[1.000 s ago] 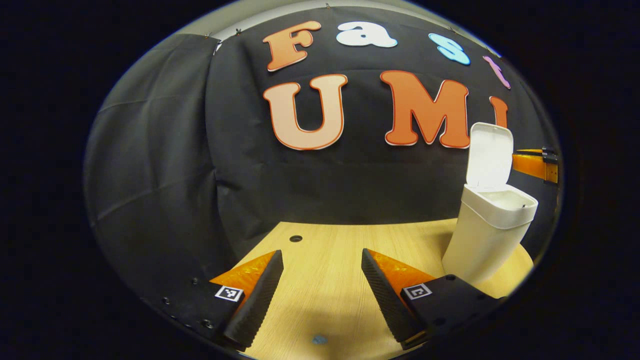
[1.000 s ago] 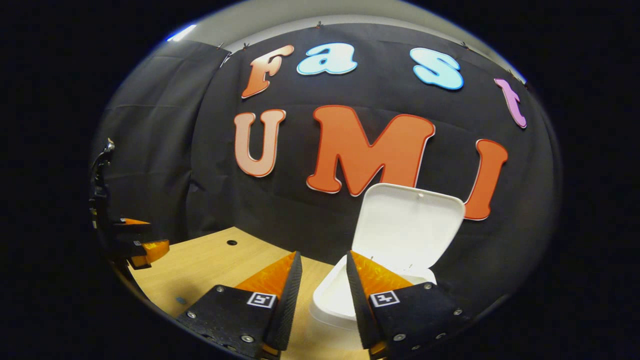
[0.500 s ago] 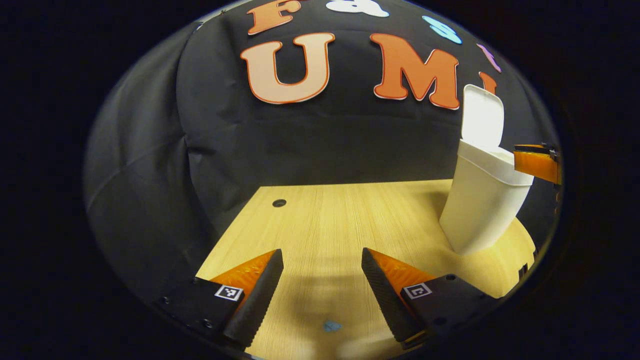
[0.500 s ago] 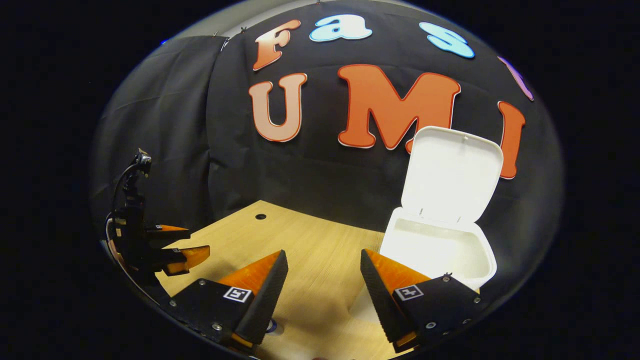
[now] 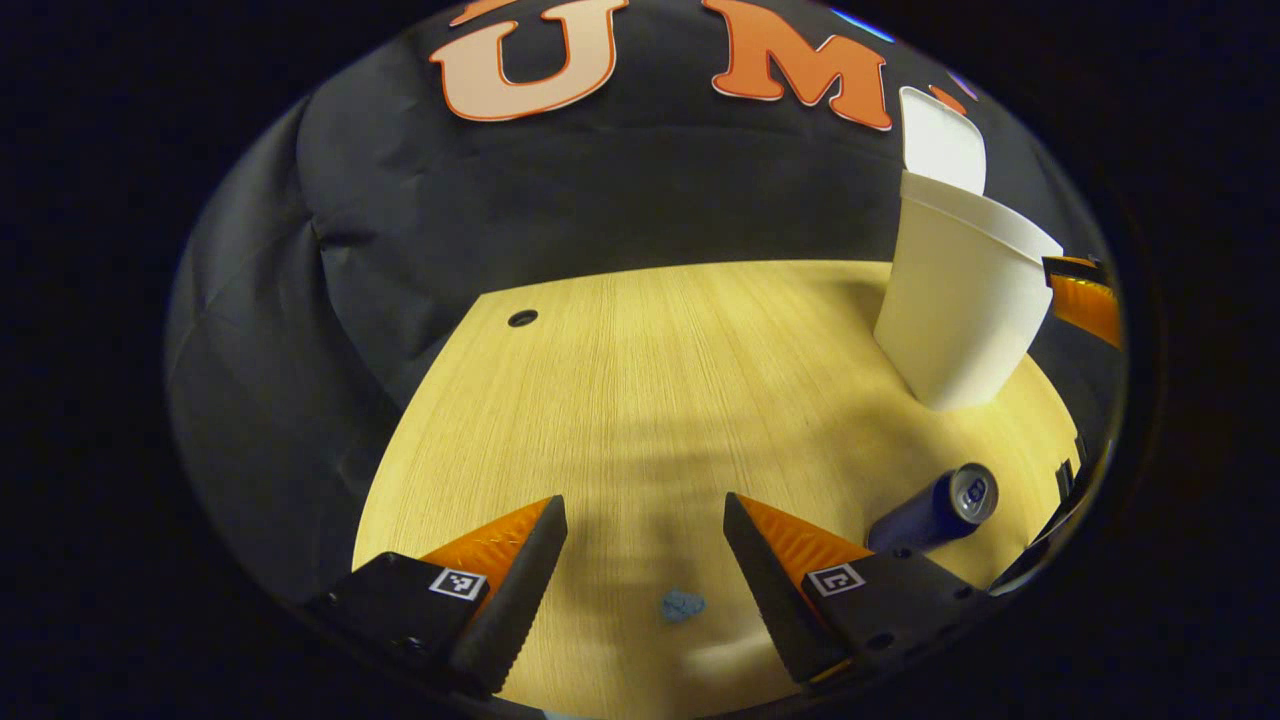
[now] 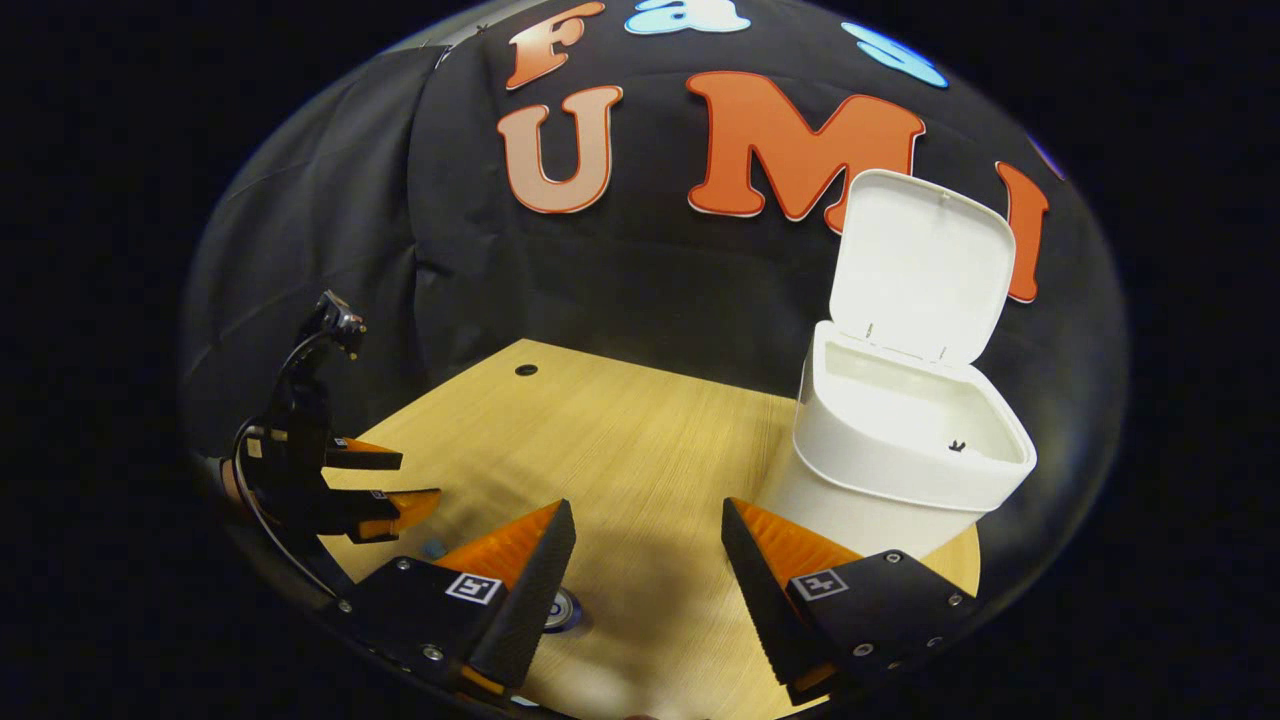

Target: Press the lid of the desktop garbage bin to open it, pick up the crumpled paper on the desktop and throw it into the bin, then pick up the pop can on the desktop and drop it into the bin, and finally close the garbage bin lid.

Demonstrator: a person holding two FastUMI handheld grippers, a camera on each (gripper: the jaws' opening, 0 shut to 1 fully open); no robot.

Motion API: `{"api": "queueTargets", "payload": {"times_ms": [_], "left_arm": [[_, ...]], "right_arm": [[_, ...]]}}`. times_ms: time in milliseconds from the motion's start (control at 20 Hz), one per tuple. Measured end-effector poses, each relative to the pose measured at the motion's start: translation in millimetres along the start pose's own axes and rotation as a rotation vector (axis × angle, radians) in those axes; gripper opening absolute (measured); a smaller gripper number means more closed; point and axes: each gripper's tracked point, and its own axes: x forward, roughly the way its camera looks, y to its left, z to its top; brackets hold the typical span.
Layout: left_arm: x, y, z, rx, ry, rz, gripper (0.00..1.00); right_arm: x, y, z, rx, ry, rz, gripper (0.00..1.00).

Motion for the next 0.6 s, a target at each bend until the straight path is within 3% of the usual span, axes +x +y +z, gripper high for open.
{"api": "queueTargets", "payload": {"times_ms": [50, 100, 350, 600], "left_arm": [[0, -1, -5, -0.004, 0.020, -0.010, 0.96], [0, -3, -9, -0.008, 0.036, -0.018, 1.00], [12, -4, -31, -0.049, 0.128, -0.055, 0.96], [7, -12, -49, -0.089, 0.253, -0.097, 1.00]], "right_arm": [[1, 1, -7, -0.004, 0.018, -0.005, 0.90], [1, 4, -13, -0.005, 0.036, -0.003, 0.91], [3, 19, -35, 0.001, 0.086, 0.013, 0.96], [6, 37, -62, 0.022, 0.141, 0.030, 0.98]]}}
